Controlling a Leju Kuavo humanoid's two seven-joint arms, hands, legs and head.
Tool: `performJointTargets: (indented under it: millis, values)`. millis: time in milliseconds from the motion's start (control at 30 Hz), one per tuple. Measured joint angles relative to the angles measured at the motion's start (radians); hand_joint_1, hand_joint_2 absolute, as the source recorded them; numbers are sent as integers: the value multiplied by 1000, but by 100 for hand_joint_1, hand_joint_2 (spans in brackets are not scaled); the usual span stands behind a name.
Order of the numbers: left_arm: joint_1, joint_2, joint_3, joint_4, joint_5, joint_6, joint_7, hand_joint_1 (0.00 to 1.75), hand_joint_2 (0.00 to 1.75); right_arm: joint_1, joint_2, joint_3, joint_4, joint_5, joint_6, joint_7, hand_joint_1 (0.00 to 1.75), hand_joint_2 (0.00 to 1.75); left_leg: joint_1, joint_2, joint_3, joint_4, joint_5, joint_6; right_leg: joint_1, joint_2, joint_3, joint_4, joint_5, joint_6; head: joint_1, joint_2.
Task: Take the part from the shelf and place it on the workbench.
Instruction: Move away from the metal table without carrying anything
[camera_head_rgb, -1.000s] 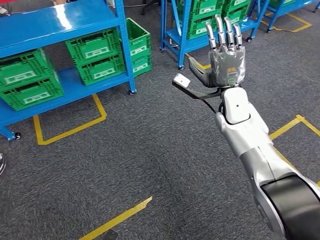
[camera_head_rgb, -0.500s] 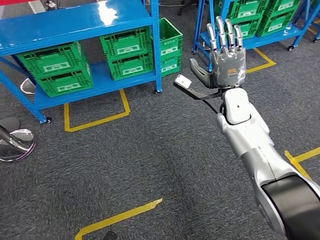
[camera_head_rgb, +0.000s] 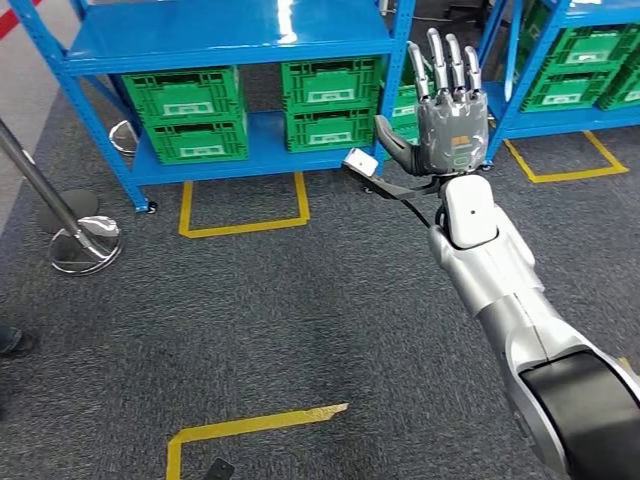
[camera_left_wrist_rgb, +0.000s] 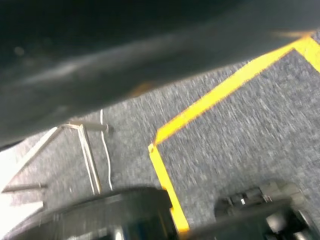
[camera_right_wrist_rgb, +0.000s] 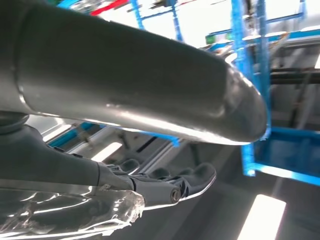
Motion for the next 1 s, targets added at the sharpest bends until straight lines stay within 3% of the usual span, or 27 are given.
performJointTargets:
  millis: [67,100,133,200,267,400,500,567,733,1000]
  values:
    - [0,-1,2,0,0,0,0,0,0,8,-1,-2,2,-14,1,-6,0,0,0,-19,2,1,-2,3,0,10,-67,99,-17,3,3,0]
    - [1,-1,3,0,0,0,0,0,0,11,-2,-3,2,-20,2,-8,0,0,0,-27,4,1,-4,2,-1,11,-78,97,3,4,4,0]
    - [2,-1,4,0,0,0,0,0,0,12,-2,-4,2,-22,2,-9,0,0,0,-34,7,2,-6,1,-1,11,-69,57,41,4,4,0]
    - [2,-1,4,0,0,0,0,0,0,10,-2,-5,2,-24,2,-12,0,0,-1,-43,11,7,-14,-8,-2,12,-18,-77,121,3,4,0]
    - [2,-1,4,0,0,0,0,0,0,8,-2,-6,3,-23,2,-14,0,0,-4,-48,7,16,-20,-15,-3,16,20,-161,151,1,4,0]
    - [4,1,5,0,-2,1,0,0,0,10,-3,-4,4,-14,2,-11,0,0,-5,-49,4,16,-18,1,-1,22,26,-178,152,-2,4,0]
    - [2,2,5,0,-3,1,0,0,0,9,-4,-3,4,-8,2,-8,0,0,-4,-46,8,11,-18,2,1,26,26,-178,150,-6,4,0]
    - [1,2,5,0,-2,1,-1,0,0,8,-4,-2,5,-14,7,-10,0,0,-3,-46,9,9,-17,-2,4,25,26,-177,149,-10,4,0]
    - [2,1,8,0,11,-9,-13,0,0,7,-4,-2,14,-48,21,-24,0,0,2,-46,9,7,-17,-28,8,24,26,-176,148,-18,5,0]
    - [2,1,16,0,16,-21,-18,0,0,6,-4,-2,21,-58,28,-29,0,0,1,-46,8,8,-18,-31,6,23,28,-177,148,-18,5,0]
